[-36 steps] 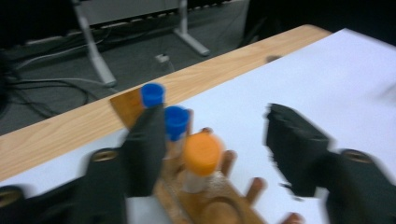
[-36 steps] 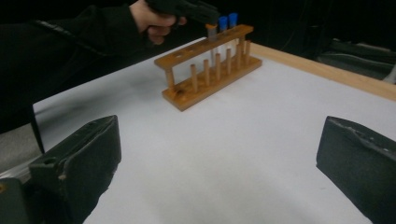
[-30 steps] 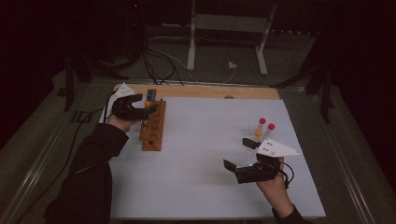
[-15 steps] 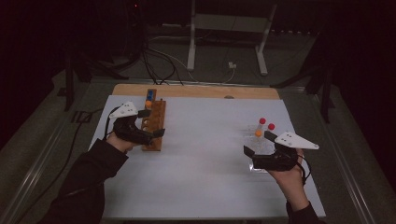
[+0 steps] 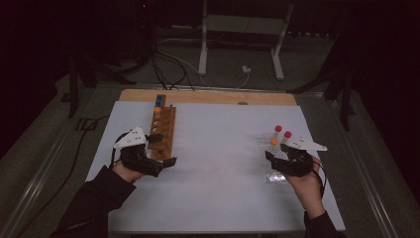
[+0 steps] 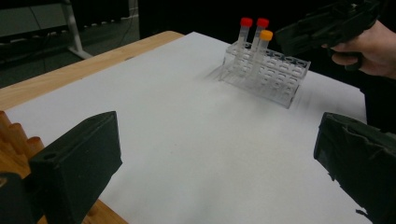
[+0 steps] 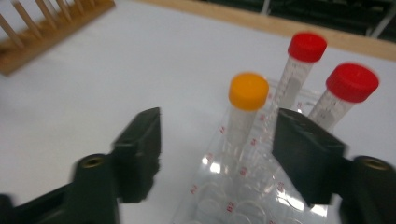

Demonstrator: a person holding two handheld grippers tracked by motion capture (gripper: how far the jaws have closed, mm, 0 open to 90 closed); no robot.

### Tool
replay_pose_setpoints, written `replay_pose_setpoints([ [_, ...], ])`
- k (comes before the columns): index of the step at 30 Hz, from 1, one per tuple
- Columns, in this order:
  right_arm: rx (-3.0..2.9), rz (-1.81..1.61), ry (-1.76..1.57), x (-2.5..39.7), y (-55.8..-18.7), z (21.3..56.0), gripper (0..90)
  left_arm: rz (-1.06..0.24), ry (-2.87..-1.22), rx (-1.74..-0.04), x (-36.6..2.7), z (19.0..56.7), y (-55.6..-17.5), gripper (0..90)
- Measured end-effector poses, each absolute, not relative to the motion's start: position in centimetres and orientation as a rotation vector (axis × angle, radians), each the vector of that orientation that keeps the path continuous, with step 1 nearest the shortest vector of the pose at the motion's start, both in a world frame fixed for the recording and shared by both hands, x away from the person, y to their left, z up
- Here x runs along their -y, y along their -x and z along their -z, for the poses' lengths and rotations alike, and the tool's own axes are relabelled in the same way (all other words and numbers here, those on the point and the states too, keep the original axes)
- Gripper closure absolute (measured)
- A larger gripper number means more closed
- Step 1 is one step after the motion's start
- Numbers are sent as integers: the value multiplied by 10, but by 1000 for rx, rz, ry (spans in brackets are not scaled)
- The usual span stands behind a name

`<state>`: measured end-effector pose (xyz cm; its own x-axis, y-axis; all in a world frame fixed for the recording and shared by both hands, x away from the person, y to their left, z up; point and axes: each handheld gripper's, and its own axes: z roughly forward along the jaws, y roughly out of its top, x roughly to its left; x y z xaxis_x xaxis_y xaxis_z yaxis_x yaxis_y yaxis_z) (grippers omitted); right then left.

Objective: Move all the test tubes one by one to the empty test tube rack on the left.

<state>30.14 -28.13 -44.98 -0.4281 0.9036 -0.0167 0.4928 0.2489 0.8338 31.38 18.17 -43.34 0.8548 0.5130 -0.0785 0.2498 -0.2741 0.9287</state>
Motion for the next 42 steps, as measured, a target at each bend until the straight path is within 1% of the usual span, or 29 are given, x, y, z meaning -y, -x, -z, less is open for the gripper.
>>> replay_pose_setpoints([
  [5,-2034,-980,-1304,281,-310,455,516,-269,-1872,-568,-180,438,-312,16],
  [12,-2058,-922,-1344,280,-326,459,643,-264,-1876,-566,-179,441,-312,16],
  [18,-2082,-901,-1347,277,-332,462,695,-260,-1882,-565,-178,443,-313,16],
  [20,-2081,-898,-1343,277,-333,462,732,-264,-1886,-566,-178,444,-313,16],
  [28,-2068,-908,-1342,276,-333,459,751,-261,-1882,-570,-179,444,-313,16],
  [35,-2030,-955,-1316,279,-325,443,751,-256,-1886,-561,-178,442,-312,16],
  [42,-1990,-996,-1261,281,-311,420,751,-248,-1891,-556,-177,441,-312,16],
])
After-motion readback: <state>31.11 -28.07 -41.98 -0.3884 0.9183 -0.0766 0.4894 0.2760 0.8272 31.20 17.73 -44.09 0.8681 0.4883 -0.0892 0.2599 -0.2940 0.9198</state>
